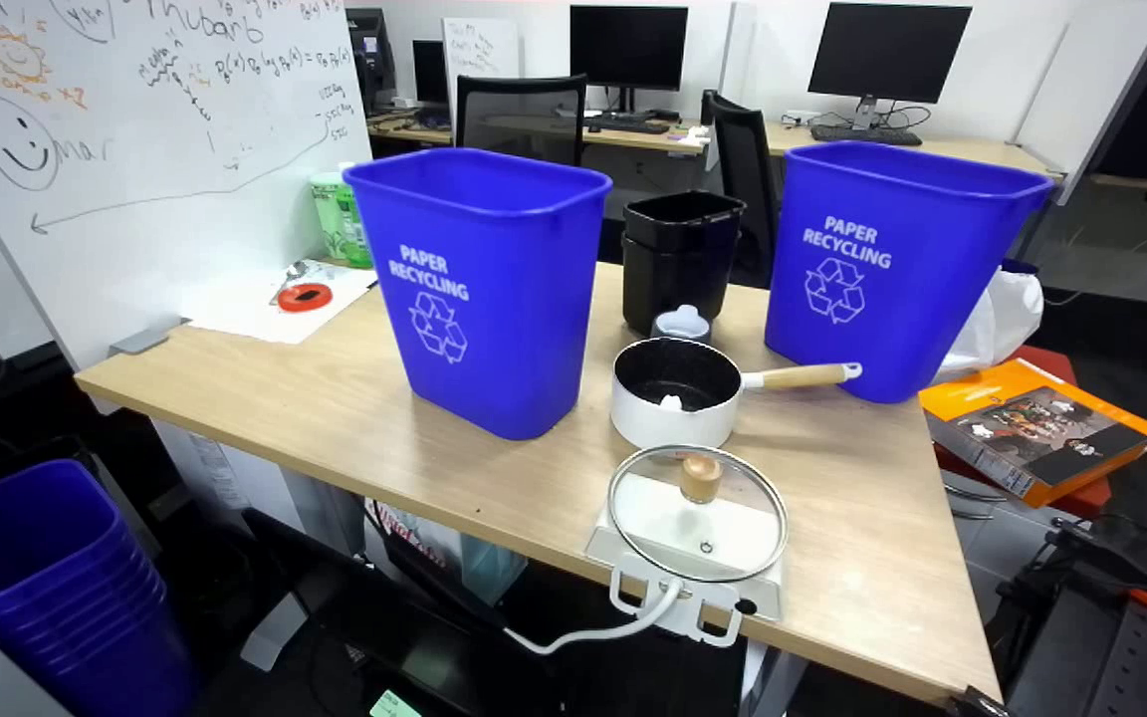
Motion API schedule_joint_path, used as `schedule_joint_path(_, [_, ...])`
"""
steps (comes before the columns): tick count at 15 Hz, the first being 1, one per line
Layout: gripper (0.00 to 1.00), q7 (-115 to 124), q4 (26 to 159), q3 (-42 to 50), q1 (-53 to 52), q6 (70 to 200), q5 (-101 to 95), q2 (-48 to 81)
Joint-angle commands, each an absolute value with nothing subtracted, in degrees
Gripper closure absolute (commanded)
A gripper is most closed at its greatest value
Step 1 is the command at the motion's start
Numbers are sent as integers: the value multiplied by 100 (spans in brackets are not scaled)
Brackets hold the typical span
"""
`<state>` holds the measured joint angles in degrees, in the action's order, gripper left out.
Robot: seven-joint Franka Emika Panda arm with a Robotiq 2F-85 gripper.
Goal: Place the lid on the white pot
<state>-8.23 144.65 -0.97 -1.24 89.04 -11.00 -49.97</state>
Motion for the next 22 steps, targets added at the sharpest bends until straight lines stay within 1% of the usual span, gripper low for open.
schedule_joint_path(1, [0, -729, 14558, -33, -227, 8883, -1074, -5028])
schedule_joint_path(4, [0, -450, 14915, -85, -249, 9138, -961, -5138])
schedule_joint_path(9, [0, 256, 15734, -314, -386, 10416, -705, -5323])
schedule_joint_path(12, [0, 546, 16165, -480, -590, 10909, -245, -5402])
schedule_joint_path(13, [0, 665, 15907, -521, -649, 10935, 14, -5116])
schedule_joint_path(22, [0, 649, 15961, -614, -672, 10948, 129, -5195])
